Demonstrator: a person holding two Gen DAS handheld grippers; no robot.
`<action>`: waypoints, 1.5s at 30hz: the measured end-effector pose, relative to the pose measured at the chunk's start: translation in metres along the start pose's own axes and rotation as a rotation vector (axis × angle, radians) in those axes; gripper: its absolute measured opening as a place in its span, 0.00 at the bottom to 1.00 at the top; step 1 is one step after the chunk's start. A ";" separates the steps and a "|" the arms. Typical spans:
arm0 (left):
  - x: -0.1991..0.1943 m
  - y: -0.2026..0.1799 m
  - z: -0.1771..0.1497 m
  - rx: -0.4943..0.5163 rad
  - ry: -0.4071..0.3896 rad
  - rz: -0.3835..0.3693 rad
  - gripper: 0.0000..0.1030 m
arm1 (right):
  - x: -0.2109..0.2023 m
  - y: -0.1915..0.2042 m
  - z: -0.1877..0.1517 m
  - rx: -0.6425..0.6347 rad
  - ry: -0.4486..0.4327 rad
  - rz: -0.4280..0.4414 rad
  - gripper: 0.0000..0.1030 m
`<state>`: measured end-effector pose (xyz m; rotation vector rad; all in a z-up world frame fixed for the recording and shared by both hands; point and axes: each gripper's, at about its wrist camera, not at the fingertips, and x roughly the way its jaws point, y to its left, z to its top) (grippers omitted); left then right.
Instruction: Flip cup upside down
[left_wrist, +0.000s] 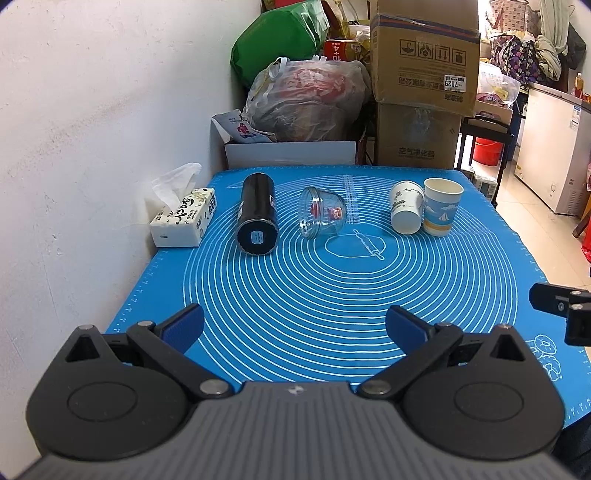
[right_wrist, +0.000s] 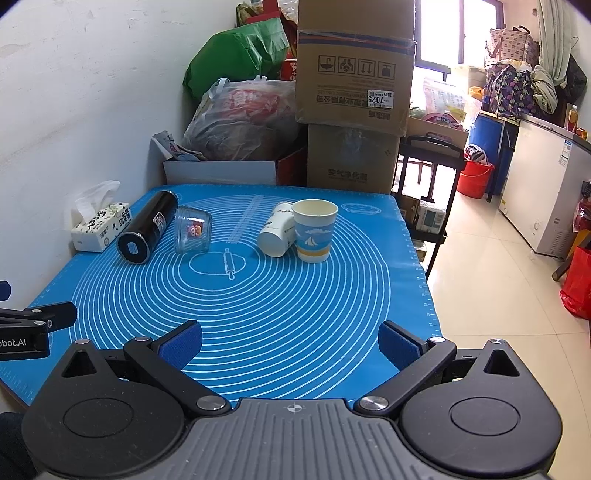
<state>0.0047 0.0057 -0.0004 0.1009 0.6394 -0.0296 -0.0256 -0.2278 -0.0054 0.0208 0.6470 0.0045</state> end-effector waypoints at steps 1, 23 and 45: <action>0.000 0.000 0.000 0.000 0.000 0.001 1.00 | 0.000 0.000 0.000 0.001 0.000 0.000 1.00; 0.000 -0.002 0.000 0.003 -0.003 0.006 1.00 | 0.000 -0.001 0.001 0.001 -0.003 -0.003 1.00; 0.006 -0.001 0.004 0.002 0.001 0.011 1.00 | 0.005 -0.004 0.001 0.005 0.008 0.005 1.00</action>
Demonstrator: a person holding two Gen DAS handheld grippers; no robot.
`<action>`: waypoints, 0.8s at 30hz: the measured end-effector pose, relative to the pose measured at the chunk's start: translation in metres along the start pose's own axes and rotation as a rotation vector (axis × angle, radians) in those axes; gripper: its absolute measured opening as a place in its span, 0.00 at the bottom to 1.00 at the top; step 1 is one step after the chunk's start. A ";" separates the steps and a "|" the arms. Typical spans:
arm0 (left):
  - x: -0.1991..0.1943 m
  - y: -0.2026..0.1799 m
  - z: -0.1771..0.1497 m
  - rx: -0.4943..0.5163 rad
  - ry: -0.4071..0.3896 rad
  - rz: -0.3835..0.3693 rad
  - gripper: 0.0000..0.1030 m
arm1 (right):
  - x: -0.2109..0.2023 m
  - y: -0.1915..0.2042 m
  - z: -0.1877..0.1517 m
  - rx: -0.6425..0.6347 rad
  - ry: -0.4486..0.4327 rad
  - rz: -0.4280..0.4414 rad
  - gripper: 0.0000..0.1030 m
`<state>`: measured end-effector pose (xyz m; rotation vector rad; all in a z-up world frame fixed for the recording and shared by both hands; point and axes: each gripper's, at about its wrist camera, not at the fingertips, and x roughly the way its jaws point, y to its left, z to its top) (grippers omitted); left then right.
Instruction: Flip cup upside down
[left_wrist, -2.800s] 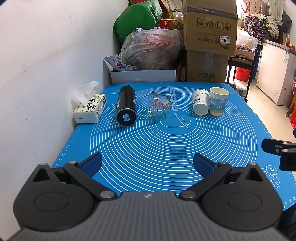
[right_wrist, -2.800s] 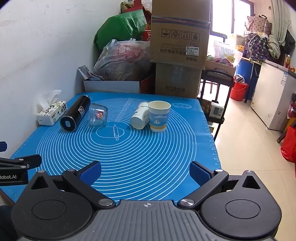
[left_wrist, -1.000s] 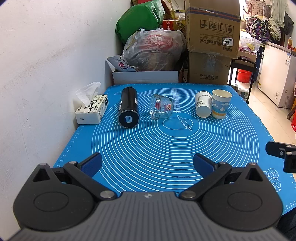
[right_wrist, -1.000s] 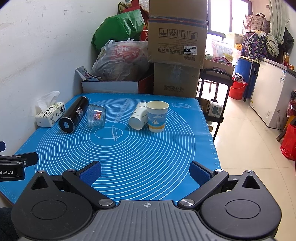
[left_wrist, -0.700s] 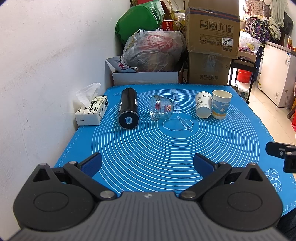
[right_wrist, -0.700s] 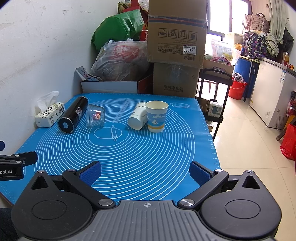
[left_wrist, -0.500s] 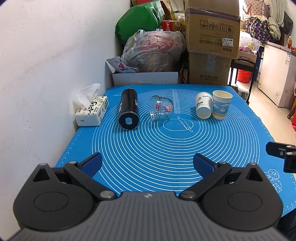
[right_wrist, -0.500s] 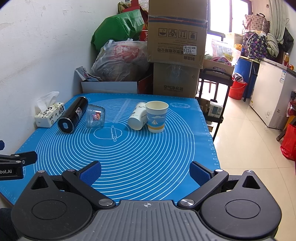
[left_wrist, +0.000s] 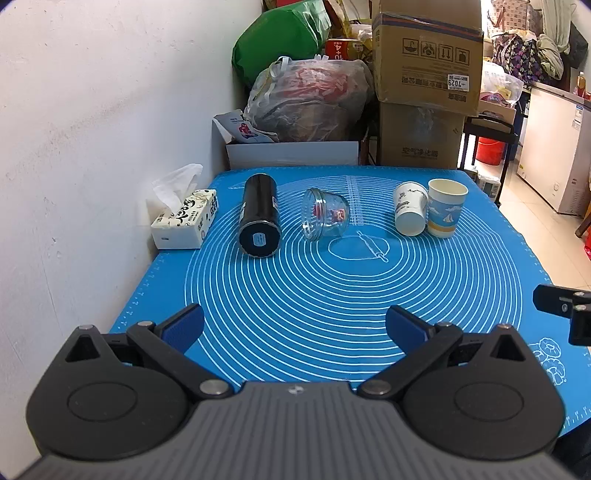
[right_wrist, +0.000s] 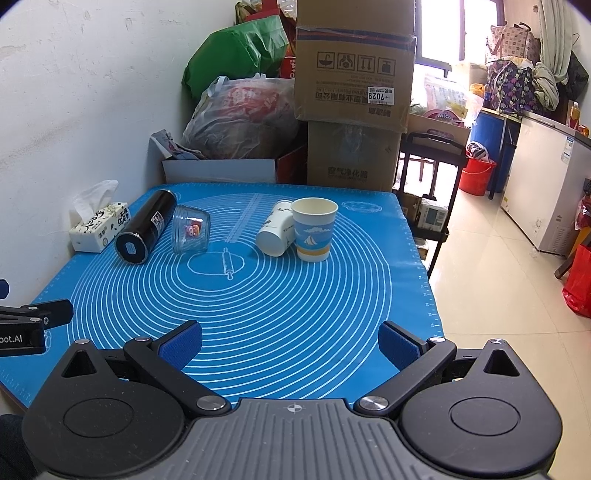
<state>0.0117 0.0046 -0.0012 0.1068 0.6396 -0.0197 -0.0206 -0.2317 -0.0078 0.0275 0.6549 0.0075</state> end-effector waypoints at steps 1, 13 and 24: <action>0.001 0.000 0.000 0.000 0.000 0.002 1.00 | 0.000 0.000 0.000 0.000 0.000 -0.001 1.00; 0.031 0.004 0.013 0.003 -0.008 0.042 1.00 | 0.021 -0.009 0.006 0.029 -0.009 -0.006 1.00; 0.130 0.027 0.061 -0.001 -0.020 0.136 1.00 | 0.056 -0.013 0.012 0.040 0.012 -0.018 1.00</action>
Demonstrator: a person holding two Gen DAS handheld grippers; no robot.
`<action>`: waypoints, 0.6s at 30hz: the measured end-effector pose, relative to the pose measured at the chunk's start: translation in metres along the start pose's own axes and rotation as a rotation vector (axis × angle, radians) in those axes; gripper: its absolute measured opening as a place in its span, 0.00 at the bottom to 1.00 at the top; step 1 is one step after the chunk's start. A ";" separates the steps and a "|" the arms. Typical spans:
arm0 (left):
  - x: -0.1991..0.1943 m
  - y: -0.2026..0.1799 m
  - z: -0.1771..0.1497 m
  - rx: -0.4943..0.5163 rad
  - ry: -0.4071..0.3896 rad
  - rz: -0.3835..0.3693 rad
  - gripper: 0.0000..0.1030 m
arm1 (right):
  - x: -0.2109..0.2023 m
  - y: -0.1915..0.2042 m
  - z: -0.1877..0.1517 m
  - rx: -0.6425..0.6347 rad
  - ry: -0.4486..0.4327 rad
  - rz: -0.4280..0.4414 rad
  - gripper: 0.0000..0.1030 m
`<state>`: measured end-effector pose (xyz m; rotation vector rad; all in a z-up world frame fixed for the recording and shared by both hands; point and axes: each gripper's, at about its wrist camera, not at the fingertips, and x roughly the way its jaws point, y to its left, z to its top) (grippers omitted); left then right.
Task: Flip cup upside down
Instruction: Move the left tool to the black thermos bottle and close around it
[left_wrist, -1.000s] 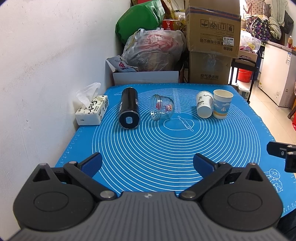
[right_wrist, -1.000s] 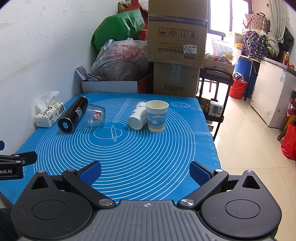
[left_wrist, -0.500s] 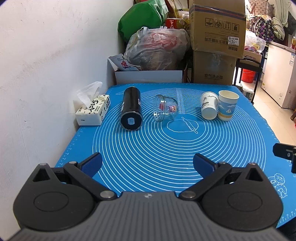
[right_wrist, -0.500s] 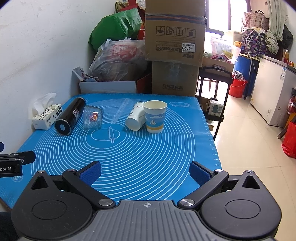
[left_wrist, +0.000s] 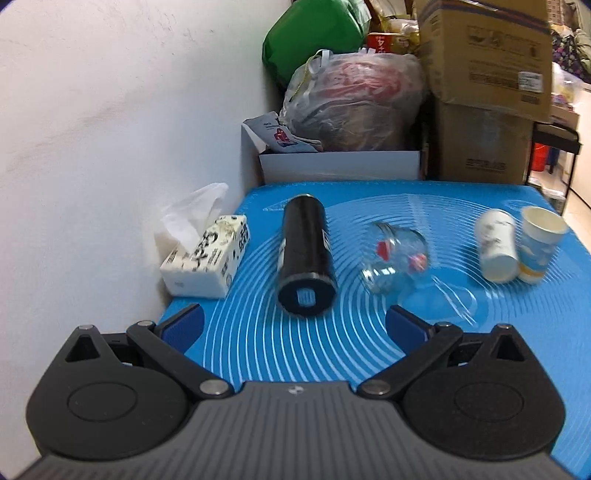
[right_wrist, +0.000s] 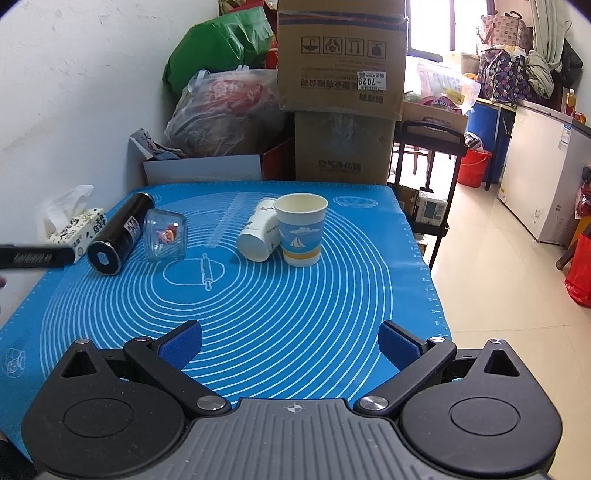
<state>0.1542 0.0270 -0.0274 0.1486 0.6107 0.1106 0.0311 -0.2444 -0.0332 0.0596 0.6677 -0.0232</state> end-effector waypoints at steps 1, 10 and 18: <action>0.010 0.000 0.004 0.001 -0.001 0.011 1.00 | 0.005 -0.001 0.000 0.002 0.005 -0.003 1.00; 0.111 -0.005 0.025 0.012 0.055 0.073 0.99 | 0.032 -0.006 0.000 0.015 0.036 -0.033 1.00; 0.178 -0.009 0.048 0.028 0.170 0.001 0.78 | 0.049 -0.009 -0.001 0.021 0.047 -0.059 1.00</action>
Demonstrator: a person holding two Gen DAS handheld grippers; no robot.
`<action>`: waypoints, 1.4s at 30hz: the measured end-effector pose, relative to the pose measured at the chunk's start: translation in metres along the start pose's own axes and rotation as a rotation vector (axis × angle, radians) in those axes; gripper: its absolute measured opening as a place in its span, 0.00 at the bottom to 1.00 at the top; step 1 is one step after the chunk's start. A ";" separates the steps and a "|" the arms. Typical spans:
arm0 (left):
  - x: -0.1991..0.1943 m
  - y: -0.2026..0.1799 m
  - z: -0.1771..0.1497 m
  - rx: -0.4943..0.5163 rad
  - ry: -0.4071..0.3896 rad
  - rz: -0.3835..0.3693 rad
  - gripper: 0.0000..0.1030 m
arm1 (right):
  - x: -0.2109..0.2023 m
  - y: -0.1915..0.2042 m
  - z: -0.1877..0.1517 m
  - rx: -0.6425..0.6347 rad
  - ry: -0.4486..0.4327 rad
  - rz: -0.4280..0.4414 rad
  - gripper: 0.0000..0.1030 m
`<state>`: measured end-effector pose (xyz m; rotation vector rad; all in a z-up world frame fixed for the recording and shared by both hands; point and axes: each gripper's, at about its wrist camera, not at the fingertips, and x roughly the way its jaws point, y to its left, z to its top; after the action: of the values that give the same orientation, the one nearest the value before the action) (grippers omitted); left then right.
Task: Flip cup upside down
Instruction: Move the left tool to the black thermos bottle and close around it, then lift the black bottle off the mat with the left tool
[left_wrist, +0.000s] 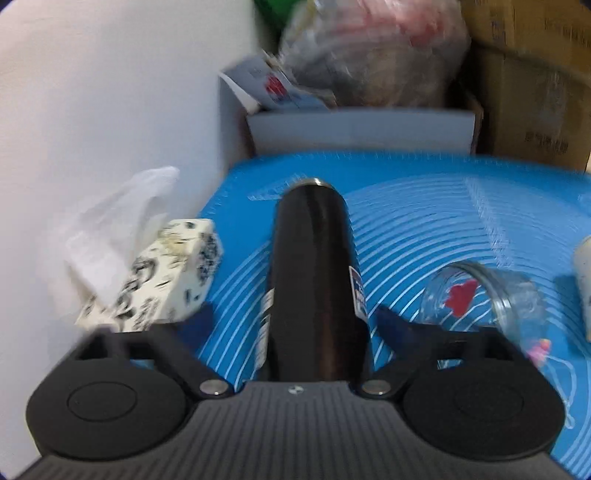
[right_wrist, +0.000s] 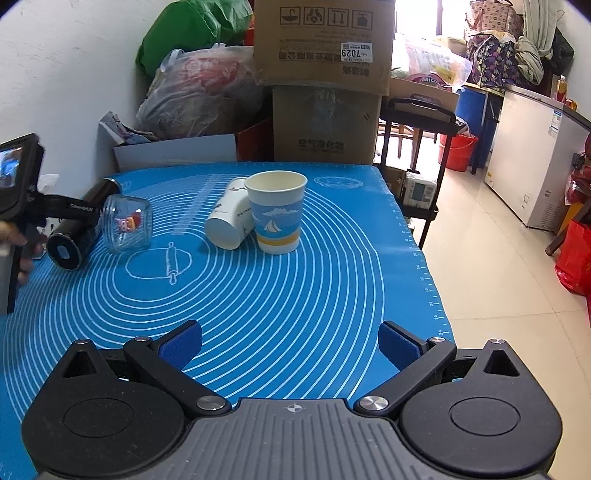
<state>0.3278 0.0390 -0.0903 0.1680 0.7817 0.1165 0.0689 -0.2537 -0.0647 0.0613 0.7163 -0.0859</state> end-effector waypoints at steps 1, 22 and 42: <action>0.009 -0.002 0.004 0.012 0.041 -0.011 0.66 | 0.002 0.000 0.000 0.002 0.003 -0.001 1.00; -0.085 0.009 -0.023 0.044 -0.090 -0.047 0.65 | 0.001 0.004 0.000 0.002 -0.001 0.014 1.00; -0.183 -0.052 -0.164 0.096 0.028 -0.166 0.65 | -0.039 -0.005 -0.007 -0.064 -0.011 0.035 1.00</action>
<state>0.0849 -0.0250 -0.0890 0.1922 0.8268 -0.0764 0.0348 -0.2556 -0.0449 0.0120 0.7063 -0.0299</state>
